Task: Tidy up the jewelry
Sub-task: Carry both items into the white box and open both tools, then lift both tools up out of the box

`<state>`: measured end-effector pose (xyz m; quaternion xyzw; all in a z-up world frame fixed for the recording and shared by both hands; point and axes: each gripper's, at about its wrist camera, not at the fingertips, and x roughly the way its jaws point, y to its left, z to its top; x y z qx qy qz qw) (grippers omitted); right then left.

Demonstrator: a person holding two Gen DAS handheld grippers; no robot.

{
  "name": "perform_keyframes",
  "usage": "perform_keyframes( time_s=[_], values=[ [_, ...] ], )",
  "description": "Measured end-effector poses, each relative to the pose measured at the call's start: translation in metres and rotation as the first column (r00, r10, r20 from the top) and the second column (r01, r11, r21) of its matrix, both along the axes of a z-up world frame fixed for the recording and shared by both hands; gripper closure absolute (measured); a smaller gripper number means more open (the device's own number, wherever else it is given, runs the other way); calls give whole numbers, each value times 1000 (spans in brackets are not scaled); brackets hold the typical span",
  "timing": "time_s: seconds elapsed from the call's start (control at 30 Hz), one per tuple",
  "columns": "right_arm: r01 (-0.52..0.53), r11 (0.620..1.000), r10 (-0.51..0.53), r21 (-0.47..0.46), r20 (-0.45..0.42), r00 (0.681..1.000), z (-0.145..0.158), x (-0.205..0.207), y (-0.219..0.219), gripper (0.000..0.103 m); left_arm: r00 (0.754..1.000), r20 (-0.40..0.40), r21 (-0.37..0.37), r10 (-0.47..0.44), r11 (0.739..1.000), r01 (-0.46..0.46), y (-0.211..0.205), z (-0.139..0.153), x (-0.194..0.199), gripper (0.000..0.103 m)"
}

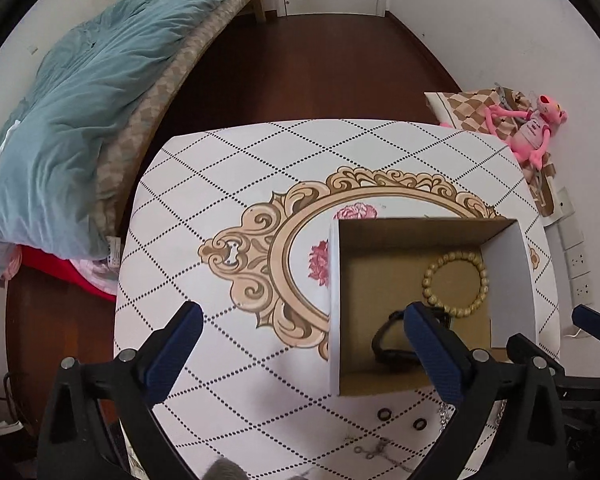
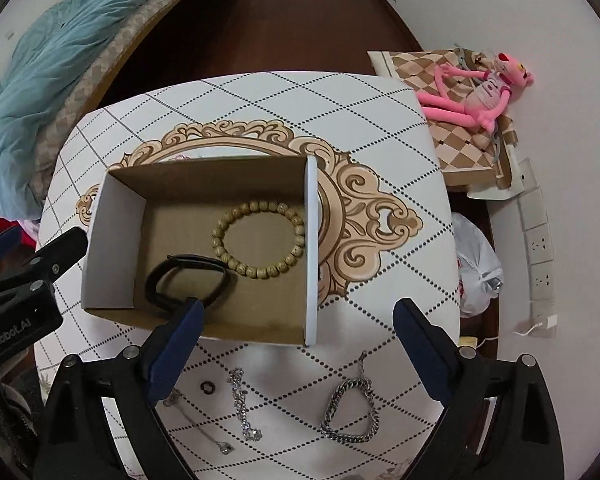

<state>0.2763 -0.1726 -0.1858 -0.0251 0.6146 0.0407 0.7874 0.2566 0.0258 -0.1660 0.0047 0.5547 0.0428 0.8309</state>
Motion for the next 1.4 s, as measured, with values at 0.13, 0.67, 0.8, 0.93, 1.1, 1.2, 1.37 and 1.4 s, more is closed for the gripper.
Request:
perform_keyframes(
  time_s=[0.13, 0.67, 0.8, 0.93, 1.1, 1.2, 1.37, 1.4],
  values=[
    [10, 1000, -10, -1, 13, 1000, 3, -9, -1, 7, 1000, 17, 13, 6, 1000, -6, -2, 5, -10, 0],
    [19, 1000, -19, 3, 162, 987, 78, -66, -3, 7, 988, 150, 44, 18, 999, -24, -2, 75, -71, 0],
    [19, 1000, -19, 0, 208, 978, 100, -87, -3, 7, 983, 183, 37, 8, 999, -15, -4, 93, -92, 0],
    [16, 1000, -15, 1, 239, 971, 118, -104, -3, 6, 977, 213, 28, 2, 1000, -8, -4, 109, -110, 0],
    [14, 1000, -15, 5, 272, 962, 134, -125, -2, 6, 972, 234, 18, 2, 1000, -7, -4, 119, -128, 0],
    [21, 1000, -26, 21, 280, 960, 136, -134, -4, 6, 973, 230, 23, 22, 999, -28, -3, 116, -134, 0],
    [73, 993, -96, 98, 249, 964, 117, -150, -31, 6, 979, 200, 37, 41, 998, -49, 1, 93, -142, 0],
    [89, 990, -112, 108, 229, 967, 108, -152, -37, 6, 981, 188, 49, 47, 997, -57, 2, 84, -144, 0]
  ],
)
